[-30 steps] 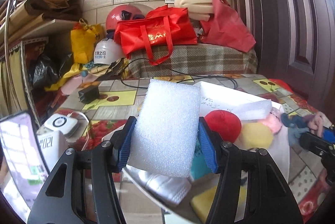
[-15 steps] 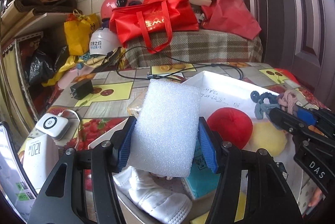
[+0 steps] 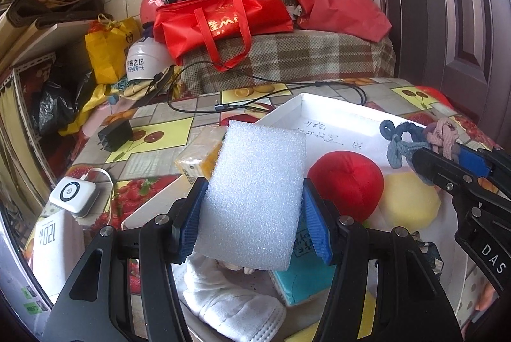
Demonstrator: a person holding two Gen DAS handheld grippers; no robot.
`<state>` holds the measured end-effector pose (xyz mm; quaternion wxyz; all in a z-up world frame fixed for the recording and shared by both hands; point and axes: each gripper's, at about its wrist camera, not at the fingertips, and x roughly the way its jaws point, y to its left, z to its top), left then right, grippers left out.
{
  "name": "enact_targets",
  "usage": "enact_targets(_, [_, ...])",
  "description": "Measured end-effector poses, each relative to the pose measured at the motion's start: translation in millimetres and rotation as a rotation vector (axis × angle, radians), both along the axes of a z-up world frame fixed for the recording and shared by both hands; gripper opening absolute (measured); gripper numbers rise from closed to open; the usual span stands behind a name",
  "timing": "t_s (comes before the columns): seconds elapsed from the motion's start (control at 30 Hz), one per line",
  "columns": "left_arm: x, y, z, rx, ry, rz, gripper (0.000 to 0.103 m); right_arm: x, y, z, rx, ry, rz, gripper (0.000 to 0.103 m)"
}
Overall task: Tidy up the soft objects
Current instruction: 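Carry the foam block and hair ties into the white tray and open both tools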
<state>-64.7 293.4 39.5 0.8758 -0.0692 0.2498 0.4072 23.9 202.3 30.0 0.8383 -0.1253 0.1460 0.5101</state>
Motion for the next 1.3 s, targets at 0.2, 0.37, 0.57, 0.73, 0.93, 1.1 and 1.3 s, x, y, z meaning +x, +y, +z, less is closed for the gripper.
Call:
enact_targets(0.2, [5.1, -1.3, -0.8, 0.008, 0.021, -0.013, 0.058, -0.3, -0.1, 0.0, -0.001, -0.001, -0.001, 0.029])
enact_targets(0.37, [5.1, -0.9, -1.5, 0.011, 0.025, -0.007, 0.058, -0.3, -0.5, 0.0, -0.002, -0.002, -0.001, 0.029])
enact_targets(0.57, [2.4, -10.7, 1.3, 0.088, 0.027, 0.047, 0.079, -1.3, -0.4, 0.3, -0.006, -0.023, -0.003, 0.074])
enact_targets(0.73, [-10.0, -3.3, 2.7, 0.064, -0.017, 0.094, 0.103, 5.9, -6.0, 1.9, 0.018, 0.004, -0.016, 0.097])
enact_targets(0.93, [-10.9, -2.4, 2.5, 0.062, -0.017, 0.1, 0.103, 2.3, -5.5, 2.4, 0.02, -0.017, -0.01, 0.103])
enact_targets(1.1, [-12.9, -5.0, 5.0, 0.076, -0.032, 0.097, 0.103, -0.9, -7.3, 2.9, 0.032, -0.031, -0.013, 0.103])
enact_targets(1.3, [-27.9, -16.0, 13.4, 0.124, -0.129, 0.075, 0.103, -10.8, -20.4, 6.0, 0.086, -0.074, -0.029, 0.103])
